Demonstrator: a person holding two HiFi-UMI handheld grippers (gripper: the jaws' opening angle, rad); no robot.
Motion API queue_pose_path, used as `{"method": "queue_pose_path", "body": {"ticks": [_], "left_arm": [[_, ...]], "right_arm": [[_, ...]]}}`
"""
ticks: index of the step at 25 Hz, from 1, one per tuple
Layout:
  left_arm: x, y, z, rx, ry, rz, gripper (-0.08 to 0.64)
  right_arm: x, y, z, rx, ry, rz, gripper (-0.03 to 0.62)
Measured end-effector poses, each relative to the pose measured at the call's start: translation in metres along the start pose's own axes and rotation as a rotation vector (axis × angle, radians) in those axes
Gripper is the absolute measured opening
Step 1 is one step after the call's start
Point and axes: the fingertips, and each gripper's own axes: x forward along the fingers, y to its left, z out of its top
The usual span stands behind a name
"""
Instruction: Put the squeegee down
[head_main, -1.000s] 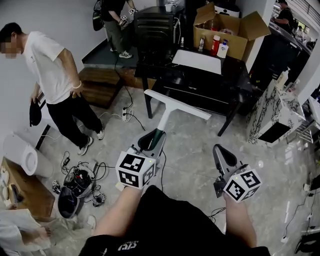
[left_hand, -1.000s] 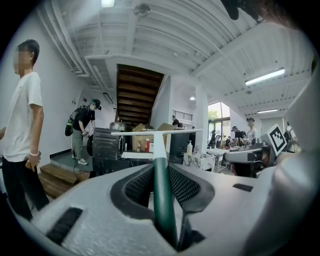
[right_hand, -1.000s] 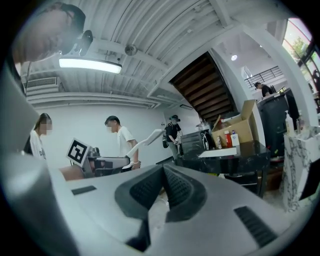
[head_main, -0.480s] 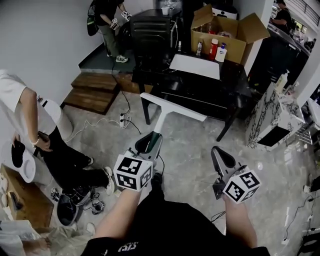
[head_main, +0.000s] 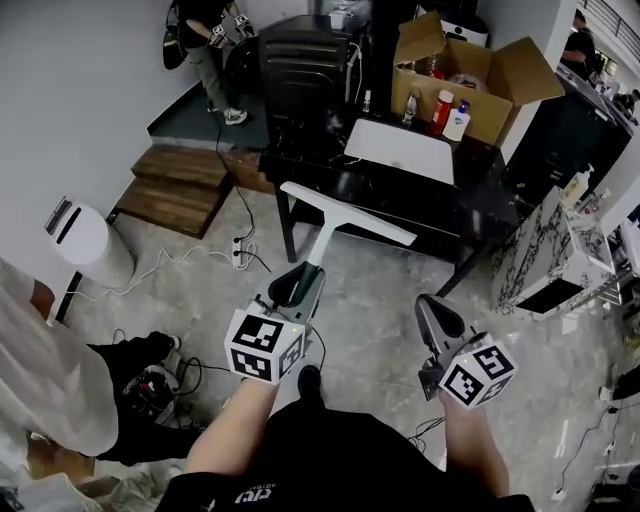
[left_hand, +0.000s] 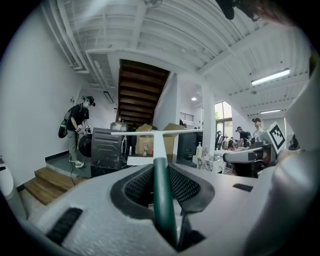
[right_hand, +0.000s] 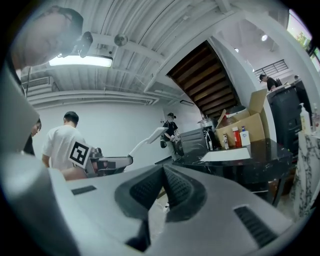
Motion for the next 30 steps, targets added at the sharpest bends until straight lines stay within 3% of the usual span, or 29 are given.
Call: {"method": "queue_pose_path", "body": {"ticks": [7,20,30], "left_arm": [[0.056,0.041,0.014,0.014,0.02,-0.048,0.103],[0.079,0.148,0.019,0.006,-0.002,-0.001,0.103],[0.126,0.17,0.009,-0.032,0.027,-0.018,0.103]], "right_arm": [[0.071,-0.025,0.007,0.027,0.031,-0.006,0.006],[0.178,-0.036,0.015,-0.004,0.056,-0.011,0.006],[0.216,-0.065,0.011,0.018,0.085,-0.013,0.006]]}}
